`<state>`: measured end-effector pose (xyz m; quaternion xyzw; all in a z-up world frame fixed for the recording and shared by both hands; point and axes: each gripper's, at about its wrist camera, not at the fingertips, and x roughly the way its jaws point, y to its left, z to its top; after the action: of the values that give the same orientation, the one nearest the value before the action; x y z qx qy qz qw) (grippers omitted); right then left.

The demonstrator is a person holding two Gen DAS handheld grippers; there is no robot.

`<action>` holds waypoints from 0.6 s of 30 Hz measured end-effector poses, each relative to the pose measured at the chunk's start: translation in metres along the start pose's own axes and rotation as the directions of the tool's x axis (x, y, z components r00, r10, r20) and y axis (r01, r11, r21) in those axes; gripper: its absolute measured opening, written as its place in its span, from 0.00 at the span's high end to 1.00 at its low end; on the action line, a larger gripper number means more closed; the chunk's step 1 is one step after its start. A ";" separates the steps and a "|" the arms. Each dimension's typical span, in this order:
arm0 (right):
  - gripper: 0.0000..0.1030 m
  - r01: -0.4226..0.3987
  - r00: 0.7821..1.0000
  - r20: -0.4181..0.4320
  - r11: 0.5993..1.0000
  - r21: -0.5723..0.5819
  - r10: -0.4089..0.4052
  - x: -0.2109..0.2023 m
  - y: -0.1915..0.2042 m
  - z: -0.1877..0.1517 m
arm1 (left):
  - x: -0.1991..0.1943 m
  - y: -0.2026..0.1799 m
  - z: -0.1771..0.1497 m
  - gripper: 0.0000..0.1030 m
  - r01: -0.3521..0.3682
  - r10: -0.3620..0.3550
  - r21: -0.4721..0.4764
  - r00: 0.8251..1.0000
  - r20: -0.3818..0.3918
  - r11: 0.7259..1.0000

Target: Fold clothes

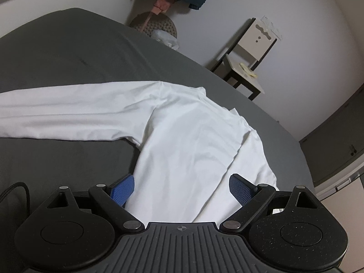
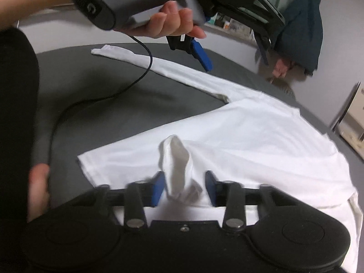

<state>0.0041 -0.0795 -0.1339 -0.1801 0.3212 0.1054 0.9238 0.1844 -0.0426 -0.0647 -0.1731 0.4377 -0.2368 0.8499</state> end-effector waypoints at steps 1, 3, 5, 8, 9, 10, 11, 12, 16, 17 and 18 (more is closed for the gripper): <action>0.97 -0.020 1.000 -0.009 1.000 0.007 0.020 0.001 -0.001 0.000 | 0.000 0.000 0.000 0.12 -0.005 0.005 0.000 1.000 -0.002 1.000; 0.97 -0.062 0.998 -0.028 0.998 0.022 0.063 0.004 -0.003 -0.001 | 0.000 0.001 0.000 0.12 -0.005 0.005 0.000 1.000 -0.004 1.000; 0.97 -0.104 0.994 -0.043 0.995 0.002 0.105 0.001 -0.001 -0.002 | -0.001 0.001 0.000 0.12 -0.005 0.005 -0.002 1.000 -0.001 1.000; 0.94 -0.183 0.980 -0.080 0.983 -0.033 0.180 -0.004 0.004 -0.002 | 0.000 0.001 -0.001 0.12 -0.004 0.004 -0.002 1.000 -0.005 1.000; 0.94 -0.169 0.984 -0.052 0.985 -0.028 0.168 -0.007 0.004 -0.001 | 0.001 0.000 -0.001 0.12 -0.004 0.004 0.001 1.000 -0.008 1.000; 0.91 -0.154 0.988 -0.023 0.988 -0.023 0.153 -0.011 0.004 0.001 | 0.002 0.000 -0.001 0.12 -0.003 0.003 0.005 1.000 -0.012 1.000; 0.86 -0.128 0.992 0.009 0.992 -0.005 0.128 -0.013 0.001 0.004 | 0.002 0.000 -0.002 0.12 -0.002 0.002 0.009 1.000 -0.016 1.000; 0.73 -0.094 0.995 0.025 0.995 0.018 0.094 -0.009 -0.002 0.009 | 0.003 -0.001 -0.002 0.12 -0.002 0.002 0.014 1.000 -0.019 1.000; 0.84 -0.069 0.997 -0.023 0.996 0.057 0.071 0.018 -0.011 0.011 | 0.006 -0.001 -0.003 0.12 0.004 -0.003 0.019 0.999 -0.036 1.000; 0.88 -0.105 0.992 -0.060 0.992 0.067 0.109 0.026 -0.011 0.009 | 0.006 -0.001 -0.003 0.12 0.007 -0.006 0.017 0.999 -0.040 1.000; 0.88 -0.109 0.992 -0.048 0.991 0.080 0.113 0.024 -0.010 0.005 | 0.007 -0.001 -0.004 0.12 0.012 -0.011 0.015 0.999 -0.043 1.000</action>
<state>0.0288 -0.0847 -0.1428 -0.1289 0.3587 0.1395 0.9139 0.1846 -0.0475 -0.0707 -0.1639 0.4532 -0.2488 0.8402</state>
